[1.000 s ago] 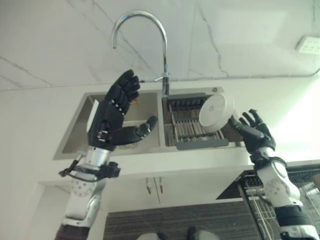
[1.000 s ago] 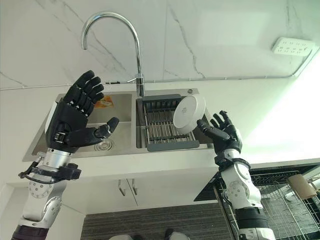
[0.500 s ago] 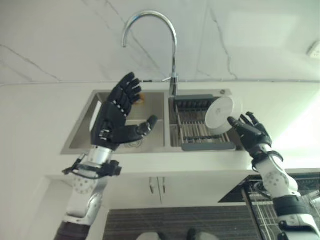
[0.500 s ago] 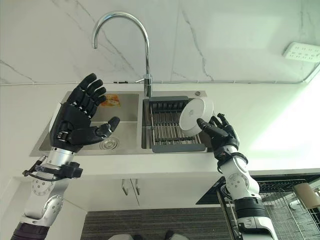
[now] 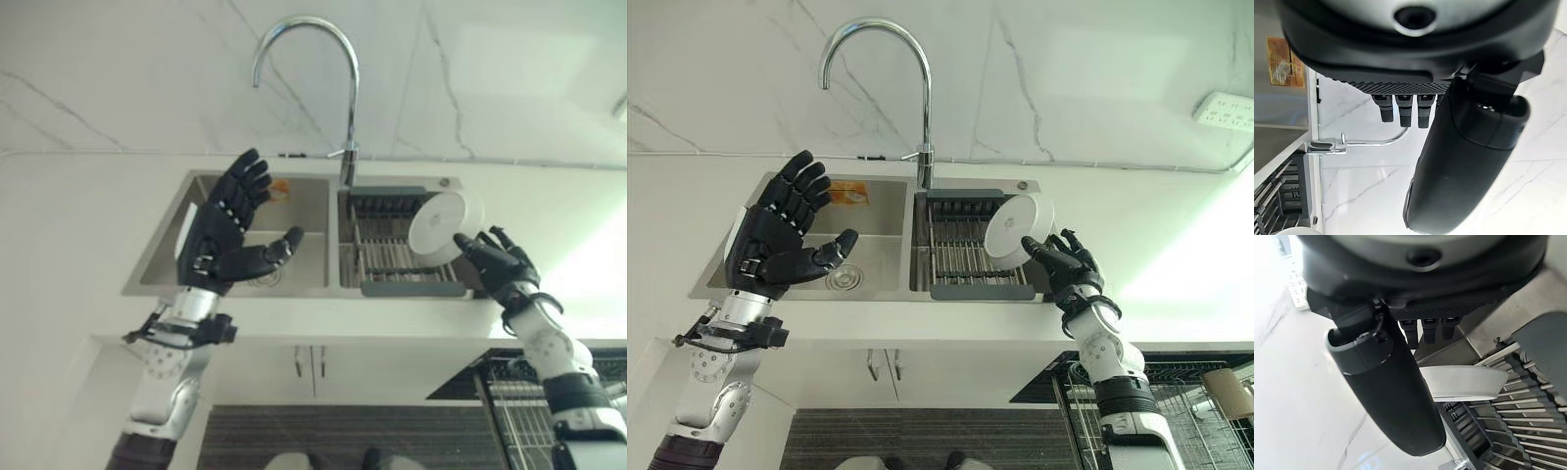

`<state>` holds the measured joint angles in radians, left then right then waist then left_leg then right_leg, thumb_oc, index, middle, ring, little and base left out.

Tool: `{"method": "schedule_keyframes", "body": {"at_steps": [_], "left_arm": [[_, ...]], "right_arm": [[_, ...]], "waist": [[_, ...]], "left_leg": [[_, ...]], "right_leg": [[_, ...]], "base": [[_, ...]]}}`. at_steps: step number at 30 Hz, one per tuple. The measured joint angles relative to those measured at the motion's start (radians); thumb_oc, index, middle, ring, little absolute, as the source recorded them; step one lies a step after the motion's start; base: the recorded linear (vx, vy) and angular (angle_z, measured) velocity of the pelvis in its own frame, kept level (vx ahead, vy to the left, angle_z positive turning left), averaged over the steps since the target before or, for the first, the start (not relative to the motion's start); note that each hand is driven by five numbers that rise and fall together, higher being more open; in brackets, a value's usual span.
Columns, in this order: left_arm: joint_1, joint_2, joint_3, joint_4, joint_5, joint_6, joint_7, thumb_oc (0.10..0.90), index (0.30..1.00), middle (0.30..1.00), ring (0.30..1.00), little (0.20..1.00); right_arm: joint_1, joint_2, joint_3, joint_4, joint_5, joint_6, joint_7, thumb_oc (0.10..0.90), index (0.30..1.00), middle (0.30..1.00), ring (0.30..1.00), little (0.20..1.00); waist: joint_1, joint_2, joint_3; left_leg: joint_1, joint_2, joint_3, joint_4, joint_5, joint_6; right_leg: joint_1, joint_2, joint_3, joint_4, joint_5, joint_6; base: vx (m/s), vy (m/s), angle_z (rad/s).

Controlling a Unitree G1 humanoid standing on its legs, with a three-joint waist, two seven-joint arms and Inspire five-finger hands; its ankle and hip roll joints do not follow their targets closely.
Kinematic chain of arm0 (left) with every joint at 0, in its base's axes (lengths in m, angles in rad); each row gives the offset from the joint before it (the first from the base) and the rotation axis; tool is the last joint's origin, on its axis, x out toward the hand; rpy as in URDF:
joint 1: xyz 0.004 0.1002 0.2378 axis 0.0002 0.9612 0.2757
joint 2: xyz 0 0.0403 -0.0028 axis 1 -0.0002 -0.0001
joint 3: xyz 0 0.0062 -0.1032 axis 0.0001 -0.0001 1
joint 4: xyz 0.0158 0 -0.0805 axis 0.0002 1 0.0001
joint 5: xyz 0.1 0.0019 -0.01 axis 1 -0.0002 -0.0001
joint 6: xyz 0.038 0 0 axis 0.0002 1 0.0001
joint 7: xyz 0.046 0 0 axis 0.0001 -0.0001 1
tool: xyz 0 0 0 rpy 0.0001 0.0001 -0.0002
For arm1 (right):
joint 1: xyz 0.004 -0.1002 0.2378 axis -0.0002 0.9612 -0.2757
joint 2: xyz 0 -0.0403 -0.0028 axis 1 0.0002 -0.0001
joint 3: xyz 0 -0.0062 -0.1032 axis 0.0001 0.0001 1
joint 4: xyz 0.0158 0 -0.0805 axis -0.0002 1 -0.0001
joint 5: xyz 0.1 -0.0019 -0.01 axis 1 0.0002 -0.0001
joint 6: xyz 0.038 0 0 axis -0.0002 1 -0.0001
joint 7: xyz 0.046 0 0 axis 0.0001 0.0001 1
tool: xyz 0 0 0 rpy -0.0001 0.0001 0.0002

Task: Place the dishes in the dishwasher.

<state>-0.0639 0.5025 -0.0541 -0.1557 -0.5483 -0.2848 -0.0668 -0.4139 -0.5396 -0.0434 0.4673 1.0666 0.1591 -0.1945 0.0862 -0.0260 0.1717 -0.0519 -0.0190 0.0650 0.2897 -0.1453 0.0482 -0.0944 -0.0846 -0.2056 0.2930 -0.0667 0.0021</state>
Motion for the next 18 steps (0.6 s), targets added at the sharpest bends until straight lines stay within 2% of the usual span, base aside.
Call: {"method": "schedule_keyframes", "body": {"at_steps": [4, 14, 15, 16, 18], "left_arm": [[-0.010, 0.047, -0.042, 0.001, 0.000, 0.004, 0.012, 0.800, 0.900, 0.900, 0.900, 0.900], [-0.031, 0.067, -0.045, 0.014, -0.037, 0.018, 0.020, 0.800, 0.900, 0.900, 0.900, 0.900], [-0.032, 0.067, -0.045, 0.018, -0.037, 0.018, 0.020, 0.800, 0.900, 0.900, 0.900, 0.900], [-0.032, 0.068, -0.046, 0.024, -0.038, 0.018, 0.020, 0.800, 0.900, 0.900, 0.900, 0.900], [-0.032, 0.070, -0.046, 0.033, -0.040, 0.019, 0.021, 0.800, 0.900, 0.900, 0.900, 0.900]], "right_arm": [[-0.082, -0.027, 0.021, 0.117, 0.015, 0.013, 0.009, 0.800, 0.900, 0.900, 0.900, 0.900], [-0.183, -0.062, 0.034, 0.253, 0.016, 0.033, 0.032, 0.800, 0.900, 0.900, 0.900, 0.900], [-0.190, -0.065, 0.038, 0.269, 0.016, 0.035, 0.034, 0.590, 0.585, 0.585, 0.585, 0.585], [-0.210, -0.071, 0.041, 0.297, 0.016, 0.043, 0.036, 0.400, 0.300, 0.300, 0.300, 0.300], [-0.221, -0.078, 0.043, 0.303, 0.016, 0.046, 0.037, 0.400, 0.300, 0.300, 0.300, 0.300]], "waist": [[0.008, -0.001, 0.001], [0.054, -0.002, 0.004], [0.055, -0.003, 0.005], [0.056, -0.004, 0.006], [0.063, -0.004, 0.008]], "left_leg": [[0.001, -0.002, -0.012, 0.001, 0.001, 0.000], [0.005, -0.004, -0.036, 0.001, 0.003, -0.001], [0.005, -0.006, -0.044, 0.000, 0.003, -0.002], [0.005, -0.006, -0.045, -0.001, 0.003, -0.002], [0.004, -0.008, -0.049, -0.001, 0.003, -0.002]], "right_leg": [[0.009, -0.001, -0.011, -0.006, 0.000, 0.000], [0.030, -0.003, -0.041, -0.020, 0.000, 0.001], [0.037, -0.005, -0.049, -0.023, -0.002, 0.002], [0.037, -0.006, -0.050, -0.023, -0.004, 0.002], [0.037, -0.007, -0.053, -0.023, -0.005, 0.002]], "base": [[-0.01, 0.004, 0.08], [0.00, 0.014, 0.08], [0.00, 0.015, 0.17], [-0.01, 0.014, 0.13], [-0.01, 0.019, 0.05]]}}
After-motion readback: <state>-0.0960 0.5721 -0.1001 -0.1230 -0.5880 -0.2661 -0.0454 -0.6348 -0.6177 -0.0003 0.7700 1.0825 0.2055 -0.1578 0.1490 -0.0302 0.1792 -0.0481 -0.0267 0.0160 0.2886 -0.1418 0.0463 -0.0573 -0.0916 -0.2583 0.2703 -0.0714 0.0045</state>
